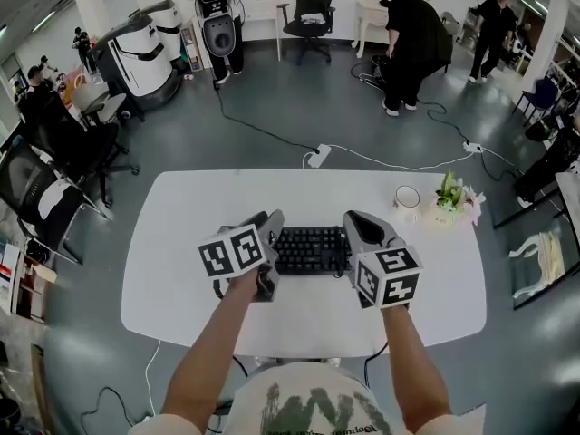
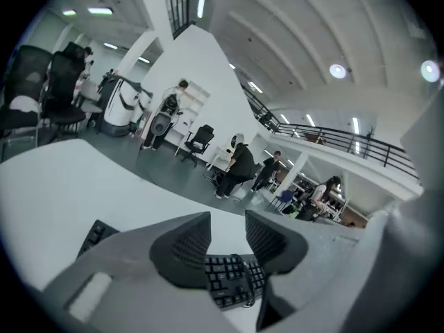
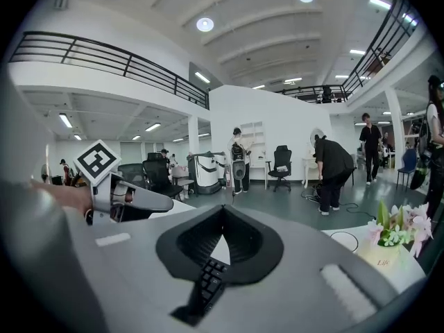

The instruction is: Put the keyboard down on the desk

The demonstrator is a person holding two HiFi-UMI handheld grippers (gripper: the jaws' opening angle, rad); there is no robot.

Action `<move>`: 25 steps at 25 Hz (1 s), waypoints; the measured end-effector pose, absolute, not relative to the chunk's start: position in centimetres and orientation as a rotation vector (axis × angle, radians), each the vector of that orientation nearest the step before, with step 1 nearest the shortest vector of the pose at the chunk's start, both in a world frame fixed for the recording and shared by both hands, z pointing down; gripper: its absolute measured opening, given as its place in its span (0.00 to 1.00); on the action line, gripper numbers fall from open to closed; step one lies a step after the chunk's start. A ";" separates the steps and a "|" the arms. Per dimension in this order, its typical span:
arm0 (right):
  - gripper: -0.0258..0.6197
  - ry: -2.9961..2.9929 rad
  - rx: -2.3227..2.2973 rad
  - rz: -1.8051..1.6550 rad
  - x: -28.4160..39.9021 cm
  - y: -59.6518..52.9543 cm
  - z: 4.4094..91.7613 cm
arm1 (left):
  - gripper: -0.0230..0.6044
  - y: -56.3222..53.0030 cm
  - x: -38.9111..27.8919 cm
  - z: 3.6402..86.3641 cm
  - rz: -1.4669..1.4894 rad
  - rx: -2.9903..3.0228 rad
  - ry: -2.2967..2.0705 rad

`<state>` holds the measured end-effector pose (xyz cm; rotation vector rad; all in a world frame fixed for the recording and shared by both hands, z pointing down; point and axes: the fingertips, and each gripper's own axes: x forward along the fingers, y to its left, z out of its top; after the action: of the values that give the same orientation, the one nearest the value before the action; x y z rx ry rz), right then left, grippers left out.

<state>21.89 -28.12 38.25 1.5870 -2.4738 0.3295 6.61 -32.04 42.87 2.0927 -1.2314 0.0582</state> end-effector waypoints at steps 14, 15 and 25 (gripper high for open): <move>0.04 -2.511 1.634 0.260 22.2 -27.7 35.3 | 0.04 -31.5 6.0 37.8 0.217 2.509 -1.344; 0.04 -2.510 1.631 0.252 22.1 -27.7 35.3 | 0.04 -31.5 6.0 37.8 0.227 2.522 -1.347; 0.04 -2.503 1.637 0.231 21.9 -27.9 35.3 | 0.04 -31.7 5.8 38.0 0.253 2.536 -1.375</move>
<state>21.94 -27.94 35.31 1.6372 -2.5027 0.2311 5.78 -31.66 37.96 2.5363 -1.3750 0.2528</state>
